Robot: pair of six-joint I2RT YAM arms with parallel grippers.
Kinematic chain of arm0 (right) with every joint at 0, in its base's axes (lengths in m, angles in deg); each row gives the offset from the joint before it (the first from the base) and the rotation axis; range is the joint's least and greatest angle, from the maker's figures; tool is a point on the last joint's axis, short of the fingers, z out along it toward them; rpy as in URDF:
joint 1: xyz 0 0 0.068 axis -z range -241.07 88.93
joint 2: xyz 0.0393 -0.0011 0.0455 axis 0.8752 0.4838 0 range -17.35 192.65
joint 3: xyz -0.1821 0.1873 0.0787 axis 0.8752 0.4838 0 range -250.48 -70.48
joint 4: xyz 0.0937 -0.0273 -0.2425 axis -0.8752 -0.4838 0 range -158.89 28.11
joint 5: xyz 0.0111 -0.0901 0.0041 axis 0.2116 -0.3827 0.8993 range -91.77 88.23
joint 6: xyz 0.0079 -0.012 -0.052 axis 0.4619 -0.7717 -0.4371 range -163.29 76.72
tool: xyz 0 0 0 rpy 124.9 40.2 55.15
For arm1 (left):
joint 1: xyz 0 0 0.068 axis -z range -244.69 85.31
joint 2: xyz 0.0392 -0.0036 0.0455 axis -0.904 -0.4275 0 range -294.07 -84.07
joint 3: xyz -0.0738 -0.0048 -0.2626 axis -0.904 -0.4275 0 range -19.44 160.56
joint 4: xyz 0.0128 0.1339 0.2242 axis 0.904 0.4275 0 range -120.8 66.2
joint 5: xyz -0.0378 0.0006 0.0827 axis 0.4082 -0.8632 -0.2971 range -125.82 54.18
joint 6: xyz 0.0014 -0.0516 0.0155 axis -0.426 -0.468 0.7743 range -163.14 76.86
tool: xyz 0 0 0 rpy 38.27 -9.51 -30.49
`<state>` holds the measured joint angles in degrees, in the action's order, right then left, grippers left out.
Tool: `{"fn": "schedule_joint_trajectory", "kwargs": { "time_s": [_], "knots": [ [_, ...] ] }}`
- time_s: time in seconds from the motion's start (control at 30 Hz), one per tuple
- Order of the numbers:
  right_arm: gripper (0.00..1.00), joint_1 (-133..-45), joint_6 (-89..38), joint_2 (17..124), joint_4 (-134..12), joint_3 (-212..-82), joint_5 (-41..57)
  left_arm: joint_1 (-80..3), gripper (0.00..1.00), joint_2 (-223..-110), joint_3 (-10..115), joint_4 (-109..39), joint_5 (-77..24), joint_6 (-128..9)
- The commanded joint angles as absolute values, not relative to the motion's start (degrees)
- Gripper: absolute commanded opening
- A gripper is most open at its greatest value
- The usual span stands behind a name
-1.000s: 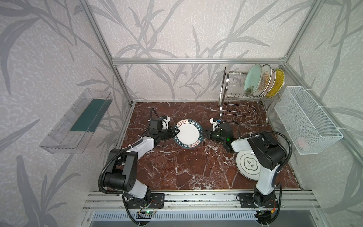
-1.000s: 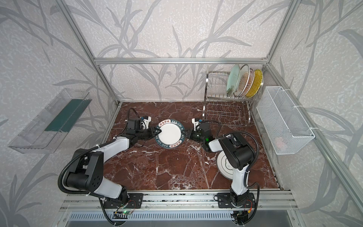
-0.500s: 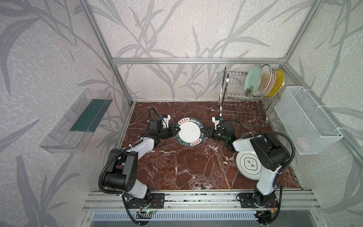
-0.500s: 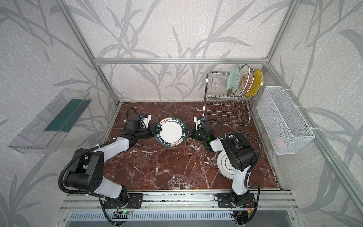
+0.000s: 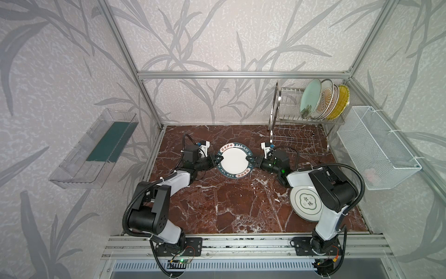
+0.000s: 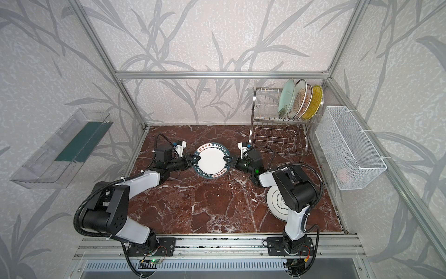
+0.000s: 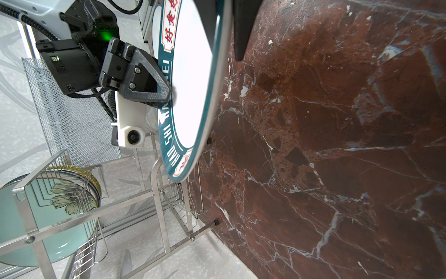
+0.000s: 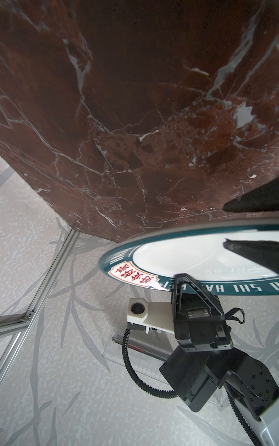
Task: Load the plates into the dish rack
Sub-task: 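Close the right gripper on the rim and tilt the plate up with both grippers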
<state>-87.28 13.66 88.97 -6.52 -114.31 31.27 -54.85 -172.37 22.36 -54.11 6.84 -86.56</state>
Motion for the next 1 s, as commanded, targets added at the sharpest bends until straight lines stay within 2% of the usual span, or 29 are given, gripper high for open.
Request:
{"fn": "schedule_joint_trajectory", "kwargs": {
  "time_s": [0.0,0.5,0.97],
  "knots": [
    [0.23,-87.94,15.62,88.2,-1.59,-113.3,31.02,-54.28,0.0,-172.4,21.72,-62.17,8.07,-89.58],
    [0.22,-89.54,17.89,88.3,1.26,-113.37,30.31,-52.21,0.0,-172.44,20.99,-65.96,4.96,-90.04],
    [0.03,-89.53,17.71,87.77,0.69,-113.72,30.64,-51.69,0.0,-173.0,21.29,-65.87,5.33,-89.87]
  ]
}}
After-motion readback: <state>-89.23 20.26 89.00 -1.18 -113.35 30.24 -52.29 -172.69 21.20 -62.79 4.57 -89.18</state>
